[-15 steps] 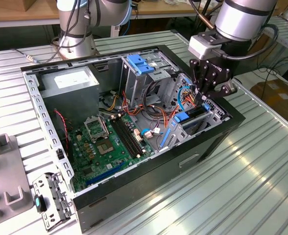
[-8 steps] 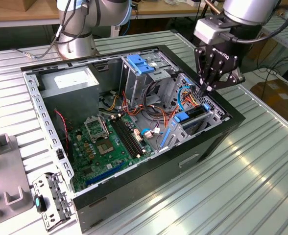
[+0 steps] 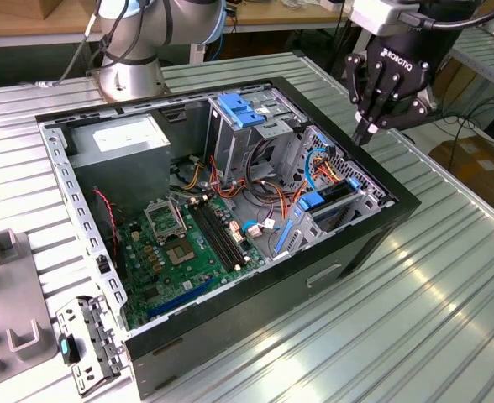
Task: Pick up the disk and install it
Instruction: 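Insert the second disk wire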
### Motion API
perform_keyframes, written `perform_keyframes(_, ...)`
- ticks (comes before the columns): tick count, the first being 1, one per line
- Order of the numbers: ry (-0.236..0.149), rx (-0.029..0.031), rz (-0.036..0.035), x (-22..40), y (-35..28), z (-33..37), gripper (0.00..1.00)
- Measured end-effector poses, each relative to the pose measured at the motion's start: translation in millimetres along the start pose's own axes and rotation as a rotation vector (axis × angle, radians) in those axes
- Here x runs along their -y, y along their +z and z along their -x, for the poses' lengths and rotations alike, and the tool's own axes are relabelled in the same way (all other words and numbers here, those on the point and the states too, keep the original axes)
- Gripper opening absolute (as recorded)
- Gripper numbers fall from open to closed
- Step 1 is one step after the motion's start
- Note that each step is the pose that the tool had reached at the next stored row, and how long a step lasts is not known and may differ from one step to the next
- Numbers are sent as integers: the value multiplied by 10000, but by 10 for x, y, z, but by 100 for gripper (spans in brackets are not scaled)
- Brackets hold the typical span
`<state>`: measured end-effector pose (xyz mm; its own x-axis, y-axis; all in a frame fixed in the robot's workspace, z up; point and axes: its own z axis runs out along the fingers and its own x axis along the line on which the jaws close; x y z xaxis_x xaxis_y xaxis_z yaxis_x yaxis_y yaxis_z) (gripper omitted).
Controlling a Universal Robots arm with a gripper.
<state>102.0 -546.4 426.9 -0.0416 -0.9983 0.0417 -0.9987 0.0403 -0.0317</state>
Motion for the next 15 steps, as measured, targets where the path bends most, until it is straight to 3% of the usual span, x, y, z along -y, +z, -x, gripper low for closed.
perform_keyframes(9, -2, -3, 1, -58, -4, 15, 11)
perform_keyframes(12, -3, -19, 63, -62, 39, 38, 11)
perform_keyframes(15, -6, -23, 120, -66, 148, 73, 11)
